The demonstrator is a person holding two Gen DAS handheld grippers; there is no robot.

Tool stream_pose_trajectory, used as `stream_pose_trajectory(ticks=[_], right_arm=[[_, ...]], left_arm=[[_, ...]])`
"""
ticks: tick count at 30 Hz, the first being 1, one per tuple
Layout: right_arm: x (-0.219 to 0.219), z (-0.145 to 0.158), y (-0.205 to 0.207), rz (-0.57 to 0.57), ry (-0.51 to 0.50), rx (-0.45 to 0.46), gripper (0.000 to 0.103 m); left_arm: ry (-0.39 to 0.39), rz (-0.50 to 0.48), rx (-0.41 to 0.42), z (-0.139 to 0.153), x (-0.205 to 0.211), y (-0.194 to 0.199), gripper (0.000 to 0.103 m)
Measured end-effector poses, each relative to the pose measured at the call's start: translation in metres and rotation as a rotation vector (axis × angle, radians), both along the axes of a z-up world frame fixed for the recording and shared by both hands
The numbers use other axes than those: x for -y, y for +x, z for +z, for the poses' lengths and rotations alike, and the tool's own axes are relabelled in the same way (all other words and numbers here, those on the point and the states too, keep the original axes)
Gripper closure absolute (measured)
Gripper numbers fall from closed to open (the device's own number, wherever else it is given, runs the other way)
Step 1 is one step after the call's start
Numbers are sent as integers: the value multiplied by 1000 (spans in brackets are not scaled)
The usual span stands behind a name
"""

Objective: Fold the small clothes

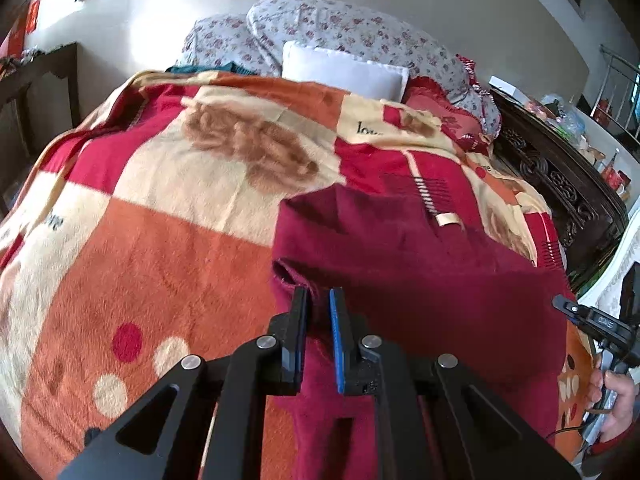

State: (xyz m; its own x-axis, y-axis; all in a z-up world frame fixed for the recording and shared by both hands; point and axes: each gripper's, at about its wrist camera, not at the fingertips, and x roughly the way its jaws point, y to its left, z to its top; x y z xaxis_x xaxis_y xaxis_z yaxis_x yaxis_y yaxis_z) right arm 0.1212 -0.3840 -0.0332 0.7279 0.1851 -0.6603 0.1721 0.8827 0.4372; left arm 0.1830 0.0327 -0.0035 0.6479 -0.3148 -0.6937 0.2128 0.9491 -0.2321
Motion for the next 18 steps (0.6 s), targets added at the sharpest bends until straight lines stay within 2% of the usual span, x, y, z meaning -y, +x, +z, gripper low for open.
stream_pose_trajectory(ticks=[4, 7, 10, 13, 14, 15, 18], right_arm=[[6, -4, 8, -63, -69, -11, 85], [11, -16, 11, -90, -60, -39, 85], [13, -9, 2, -91, -40, -42, 82], [12, 4, -20, -99, -28, -38, 58], [10, 6, -27, -81, -7, -27, 41], [6, 6, -33, -60, 10, -22, 32], [-14, -1, -46, 20, -16, -62, 32]], left_arm=[[31, -10, 22, -3, 10, 1, 92], [80, -1, -25, -26, 18, 8, 92], [93, 6, -55, -43, 16, 11, 92], [69, 10, -60, -44, 9, 9, 91], [62, 9, -57, -42, 7, 7, 91], [57, 7, -53, -39, 5, 6, 91], [56, 3, -40, -35, 4, 2, 91]])
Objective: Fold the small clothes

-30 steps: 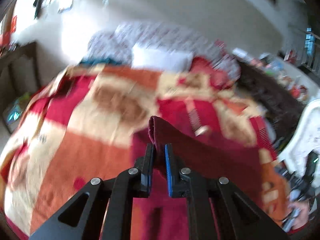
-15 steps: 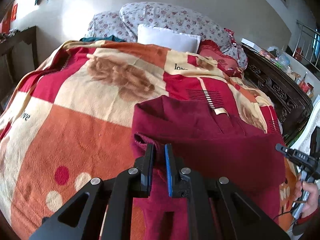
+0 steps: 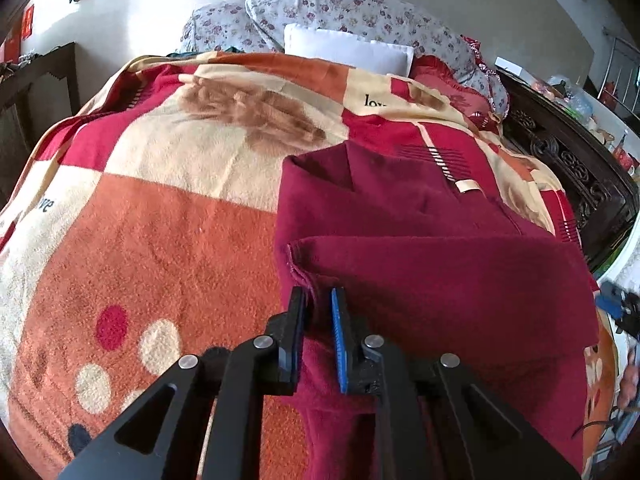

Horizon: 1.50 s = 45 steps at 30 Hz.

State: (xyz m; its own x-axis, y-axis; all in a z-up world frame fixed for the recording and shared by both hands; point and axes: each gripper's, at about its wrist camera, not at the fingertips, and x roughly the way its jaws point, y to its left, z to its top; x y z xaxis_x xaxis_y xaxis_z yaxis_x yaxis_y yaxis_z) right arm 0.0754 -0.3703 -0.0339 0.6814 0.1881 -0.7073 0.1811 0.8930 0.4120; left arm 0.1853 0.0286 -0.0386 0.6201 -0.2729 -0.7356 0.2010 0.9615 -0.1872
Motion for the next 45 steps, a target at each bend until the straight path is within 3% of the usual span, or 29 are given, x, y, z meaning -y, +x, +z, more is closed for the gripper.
stream_pose_trajectory(ticks=[1, 2, 3, 4, 7, 11, 18, 21, 23, 27, 30, 34, 40, 45], right_arm=[[-6, -4, -2, 14, -44, -21, 33], [-12, -10, -2, 22, -111, -47, 39], [-17, -19, -1, 24, -191, -88, 54], [-17, -30, 0, 28, -224, -125, 56], [-7, -37, -6, 14, -168, -121, 56], [-5, -15, -26, -35, -227, -95, 56], [-38, 17, -44, 38, -206, -3, 56], [-50, 21, -38, 60, -194, 17, 56], [-56, 19, -28, 62, -206, 12, 56], [-59, 6, -10, 55, -194, -5, 56], [-58, -5, -1, 29, -250, -51, 56], [-49, -22, 6, 26, -238, -102, 56], [-41, 5, -31, 36, -192, -71, 56], [-39, 30, -87, 99, -178, -69, 36]], left_arm=[[3, 1, 1, 0, 0, -1, 90], [7, 3, 1, -2, 0, -1, 90], [9, 5, -3, -4, 0, -1, 90], [10, 8, -8, -7, -1, -1, 89], [19, 16, -19, -13, -4, -5, 82], [34, 37, -12, -12, -14, -14, 65], [55, 63, 44, 10, -19, -37, 65], [57, 64, 75, 16, -12, -41, 52], [69, 56, 85, 16, -4, -39, 46], [92, 47, 76, 7, 10, -30, 46], [113, 41, 45, -6, 16, -20, 46], [120, 57, 17, -19, 16, -11, 35], [117, 60, 11, -16, 10, -19, 31], [94, 12, -2, 0, -8, -56, 30]])
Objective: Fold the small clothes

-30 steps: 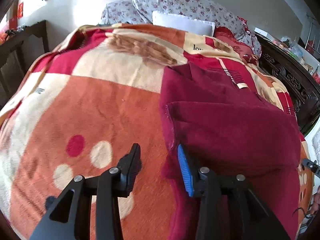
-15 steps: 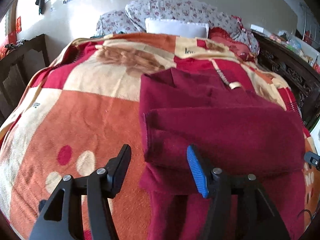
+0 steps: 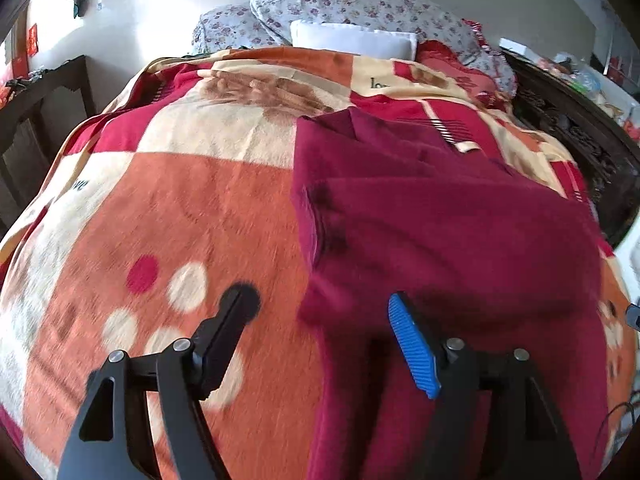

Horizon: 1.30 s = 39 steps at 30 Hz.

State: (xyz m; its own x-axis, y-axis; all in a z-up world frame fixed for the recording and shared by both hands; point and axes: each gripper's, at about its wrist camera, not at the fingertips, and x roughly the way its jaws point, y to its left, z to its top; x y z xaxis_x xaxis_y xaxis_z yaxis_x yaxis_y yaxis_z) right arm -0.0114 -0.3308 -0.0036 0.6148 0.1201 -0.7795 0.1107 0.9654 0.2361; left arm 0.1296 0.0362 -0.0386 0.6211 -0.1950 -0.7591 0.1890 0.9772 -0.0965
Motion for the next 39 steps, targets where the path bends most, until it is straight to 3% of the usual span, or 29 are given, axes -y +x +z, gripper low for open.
stream_pose_trajectory(ticks=[6, 16, 26, 32, 34, 36, 38, 39], right_arm=[[0, 7, -74, 39, 46, -18, 34], [-29, -50, -164, 114, 168, -99, 33], [-47, -78, -186, 145, 275, -114, 33], [-57, -82, -183, 157, 288, -95, 33], [-62, -80, -184, 167, 247, -79, 47], [-69, -78, -182, 174, 167, -74, 77], [-69, -74, -184, 174, 129, -60, 90], [-68, -71, -187, 176, 114, -48, 92]], left_arm=[[-20, -61, -16, 9, -26, -72, 25], [-71, -107, -144, -14, -59, -171, 25], [-136, -104, -203, -27, -70, -213, 22], [-65, -116, -181, -29, -62, -223, 18], [-45, -113, -173, -29, -61, -224, 18], [-32, -110, -170, -29, -60, -224, 18], [-22, -112, -171, -31, -58, -224, 17], [-18, -113, -170, -31, -57, -224, 17]])
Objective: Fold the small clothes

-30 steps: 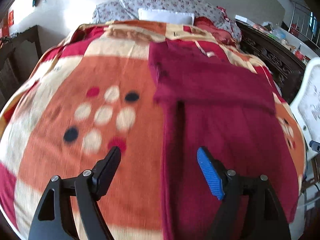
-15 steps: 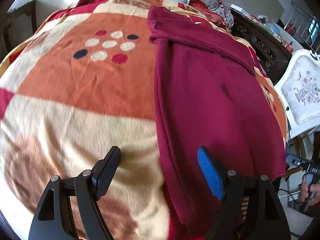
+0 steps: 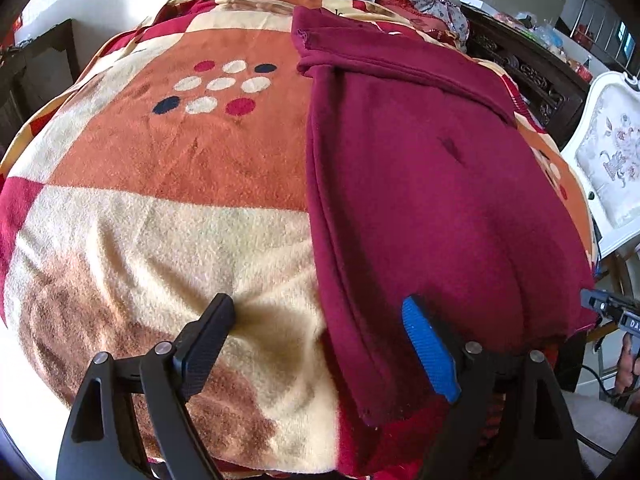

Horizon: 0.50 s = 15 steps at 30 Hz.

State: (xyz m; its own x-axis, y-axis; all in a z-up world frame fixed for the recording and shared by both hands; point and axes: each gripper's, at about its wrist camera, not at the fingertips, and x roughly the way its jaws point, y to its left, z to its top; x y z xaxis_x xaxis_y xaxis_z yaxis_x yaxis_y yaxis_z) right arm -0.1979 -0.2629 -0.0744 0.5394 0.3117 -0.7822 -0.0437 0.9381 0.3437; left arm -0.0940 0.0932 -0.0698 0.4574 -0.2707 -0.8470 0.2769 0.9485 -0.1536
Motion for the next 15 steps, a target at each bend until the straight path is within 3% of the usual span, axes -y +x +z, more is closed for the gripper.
stream_pose_trajectory(ticks=[4, 7, 15], right_arm=[[7, 13, -11, -12, -31, 48, 93], [13, 11, -11, -36, -64, 26, 94], [13, 8, -15, -15, -27, 29, 94]], left_arm=[[-2, -1, 1, 0, 0, 1, 15], [-5, 2, 0, -1, 0, 1, 14], [-7, -5, -13, 0, -2, -3, 13]])
